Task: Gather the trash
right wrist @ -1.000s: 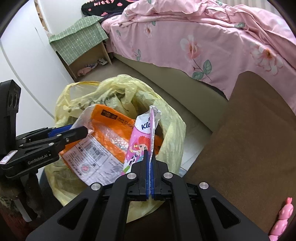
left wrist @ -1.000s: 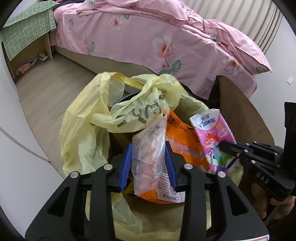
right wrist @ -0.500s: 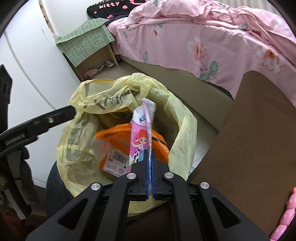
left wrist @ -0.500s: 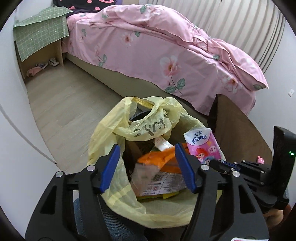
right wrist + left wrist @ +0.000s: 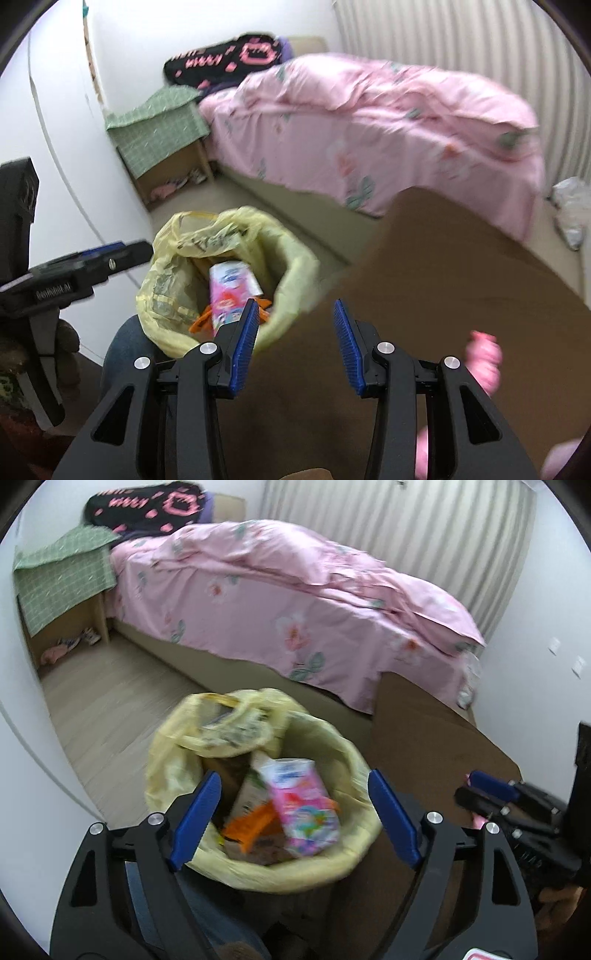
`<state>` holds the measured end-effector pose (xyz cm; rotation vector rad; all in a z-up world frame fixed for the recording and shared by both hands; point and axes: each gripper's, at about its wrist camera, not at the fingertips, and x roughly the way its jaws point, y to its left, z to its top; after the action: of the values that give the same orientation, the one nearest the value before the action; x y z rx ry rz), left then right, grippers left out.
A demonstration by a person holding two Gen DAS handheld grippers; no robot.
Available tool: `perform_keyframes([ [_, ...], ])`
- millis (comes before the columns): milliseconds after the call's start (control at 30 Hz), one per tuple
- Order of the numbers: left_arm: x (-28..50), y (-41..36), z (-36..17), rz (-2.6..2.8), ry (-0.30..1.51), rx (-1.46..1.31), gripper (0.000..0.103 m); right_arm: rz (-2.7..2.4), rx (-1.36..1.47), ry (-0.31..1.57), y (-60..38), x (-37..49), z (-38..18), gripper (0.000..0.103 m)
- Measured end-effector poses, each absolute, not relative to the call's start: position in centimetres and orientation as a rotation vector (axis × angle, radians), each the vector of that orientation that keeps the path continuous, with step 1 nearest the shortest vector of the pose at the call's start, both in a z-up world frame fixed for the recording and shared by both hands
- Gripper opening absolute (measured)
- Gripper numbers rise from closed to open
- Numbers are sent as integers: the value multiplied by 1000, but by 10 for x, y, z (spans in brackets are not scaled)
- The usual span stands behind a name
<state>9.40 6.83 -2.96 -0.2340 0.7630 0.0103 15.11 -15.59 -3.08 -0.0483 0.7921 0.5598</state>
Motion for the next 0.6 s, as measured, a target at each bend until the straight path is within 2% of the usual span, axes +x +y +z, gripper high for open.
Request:
perform_keyframes([
  [267,39,-7,-7,-28,691,-73,78,386,36,719,-238,80,-13,40],
  [600,2,-48,5,34,658,28,78,325,57,693,-258,31,-15,40],
])
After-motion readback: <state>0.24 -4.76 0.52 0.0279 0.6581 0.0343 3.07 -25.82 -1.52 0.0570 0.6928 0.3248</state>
